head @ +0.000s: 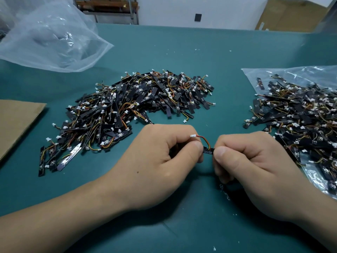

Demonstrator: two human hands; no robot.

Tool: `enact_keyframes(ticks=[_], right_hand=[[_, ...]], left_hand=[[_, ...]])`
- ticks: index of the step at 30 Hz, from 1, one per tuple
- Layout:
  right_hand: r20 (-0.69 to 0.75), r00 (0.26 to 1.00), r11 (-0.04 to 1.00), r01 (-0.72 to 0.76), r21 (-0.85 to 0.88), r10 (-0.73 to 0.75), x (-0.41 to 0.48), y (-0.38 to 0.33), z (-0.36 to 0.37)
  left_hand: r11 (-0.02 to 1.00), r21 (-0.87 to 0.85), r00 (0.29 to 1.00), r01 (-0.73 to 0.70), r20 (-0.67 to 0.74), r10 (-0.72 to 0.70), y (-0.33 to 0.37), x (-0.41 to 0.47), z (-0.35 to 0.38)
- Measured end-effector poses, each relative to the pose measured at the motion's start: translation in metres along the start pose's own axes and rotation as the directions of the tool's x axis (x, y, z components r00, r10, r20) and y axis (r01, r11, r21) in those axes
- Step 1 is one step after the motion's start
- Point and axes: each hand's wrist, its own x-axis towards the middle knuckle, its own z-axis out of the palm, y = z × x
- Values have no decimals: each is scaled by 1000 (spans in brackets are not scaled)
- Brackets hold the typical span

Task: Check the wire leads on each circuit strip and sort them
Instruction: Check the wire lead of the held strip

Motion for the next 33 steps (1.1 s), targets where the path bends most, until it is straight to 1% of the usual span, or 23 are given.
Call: enact_keyframes(ticks=[5,8,18,21,22,24,26,27,28,29,30,33], right_hand=[[0,1000,1000,8,-10,-8,0,2,0],[15,1000,1000,7,3,-7,0,2,0],[45,998,998,50,-37,-48,0,0,0],[65,995,995,82,-53,-79,0,2,0],[62,994,993,98,-67,-94,1,3,0],[-3,995,994,100,-34,-100,-1,5,1],[-182,980,990,105,98,-86,-2,5,3],[-267,962,974,108,197,-53,-1,4,4],[-305,952,955,91,283,0,0,5,4],[-299,953,944,59,326,44,1,6,5],[-270,961,946,30,323,62,1,8,5],[-161,987,992,17,122,3,0,10,5]], left_hand=[[1000,20,1000,-12,6,12,0,0,0],[1000,12,1000,-17,-1,17,-1,0,0],[1000,0,1000,-19,12,19,-1,-2,1],[999,20,999,-34,11,34,-1,-2,1],[999,25,999,-46,-11,47,-1,-2,1],[994,95,989,-59,-126,71,-1,-4,1],[963,270,971,8,-232,57,-3,-4,1],[932,357,970,64,-242,26,-4,-4,1],[897,428,974,111,-224,-13,-5,-4,3],[867,478,980,138,-190,-52,-7,-4,4],[848,509,985,148,-155,-79,-8,-3,6],[844,525,993,109,-96,-69,-10,-2,5]])
